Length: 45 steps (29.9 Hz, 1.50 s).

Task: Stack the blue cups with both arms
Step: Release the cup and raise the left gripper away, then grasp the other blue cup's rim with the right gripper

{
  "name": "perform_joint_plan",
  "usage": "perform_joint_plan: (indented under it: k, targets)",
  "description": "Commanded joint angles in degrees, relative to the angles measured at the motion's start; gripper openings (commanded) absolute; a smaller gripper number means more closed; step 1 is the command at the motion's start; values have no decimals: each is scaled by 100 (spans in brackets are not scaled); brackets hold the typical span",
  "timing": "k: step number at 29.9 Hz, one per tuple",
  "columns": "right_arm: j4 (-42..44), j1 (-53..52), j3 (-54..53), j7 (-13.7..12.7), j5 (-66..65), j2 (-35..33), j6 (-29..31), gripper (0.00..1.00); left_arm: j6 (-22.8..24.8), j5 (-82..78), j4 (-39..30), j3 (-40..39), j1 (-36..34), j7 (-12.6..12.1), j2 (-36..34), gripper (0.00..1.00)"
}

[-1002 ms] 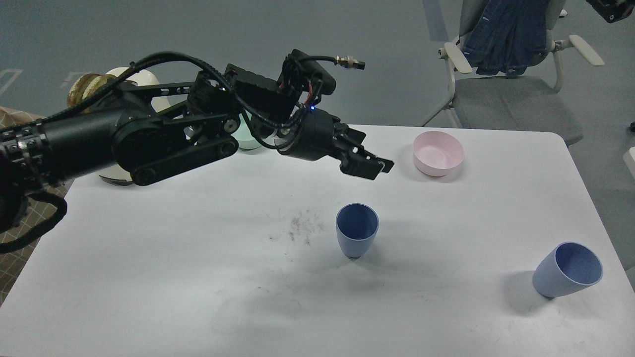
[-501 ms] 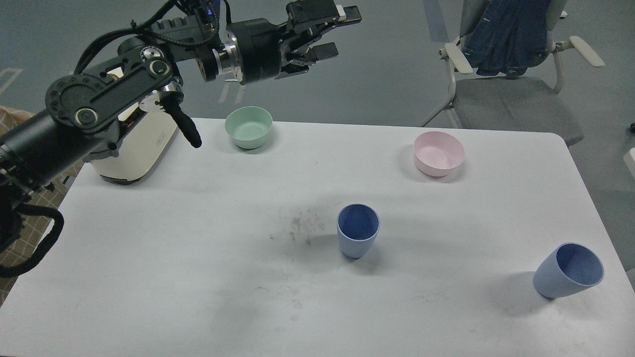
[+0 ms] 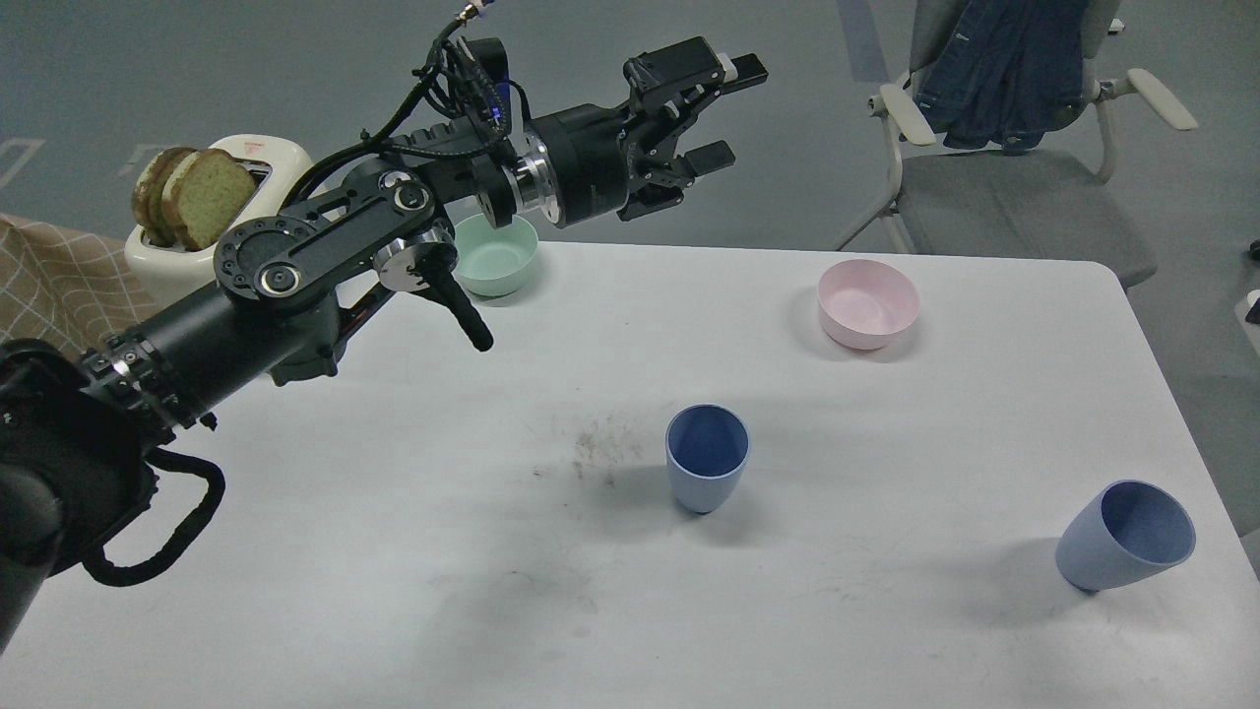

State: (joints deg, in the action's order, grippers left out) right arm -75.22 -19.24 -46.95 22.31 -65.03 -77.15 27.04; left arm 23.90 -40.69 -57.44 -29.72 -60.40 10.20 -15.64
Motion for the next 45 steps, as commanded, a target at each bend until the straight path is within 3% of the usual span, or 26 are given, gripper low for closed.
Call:
perform_joint_plan:
  k: [1, 10, 21, 26, 34, 38, 43, 45]
  targets:
    - [-423, 507, 2, 89, -517, -64, -224, 100, 9, -9, 13, 10, 2, -1, 44, 95]
    - [-433, 1036, 72, 414, -1405, -64, -304, 100, 27, -9, 13, 10, 2, -18, 123, 95]
    - [-205, 1124, 151, 406, -1530, 340, -427, 100, 27, -9, 5, 27, 11, -18, 123, 95]
    - [-28, 1159, 160, 397, -1547, 499, -427, 95, 27, -9, 13, 27, 29, -18, 114, 95]
    - [-55, 1177, 248, 353, -1547, 657, -436, 69, 18, 0, 5, 19, 46, -18, 132, 95]
    - [-55, 1186, 257, 283, -1556, 745, -436, 49, 18, 0, -13, 10, 125, -9, 105, 95]
    - [-55, 1186, 257, 204, -1556, 736, -436, 34, 9, 9, -31, 1, 125, -9, 105, 95]
    - [-63, 1186, 257, 195, -1556, 736, -436, 21, 9, 9, -31, 1, 125, -9, 105, 95]
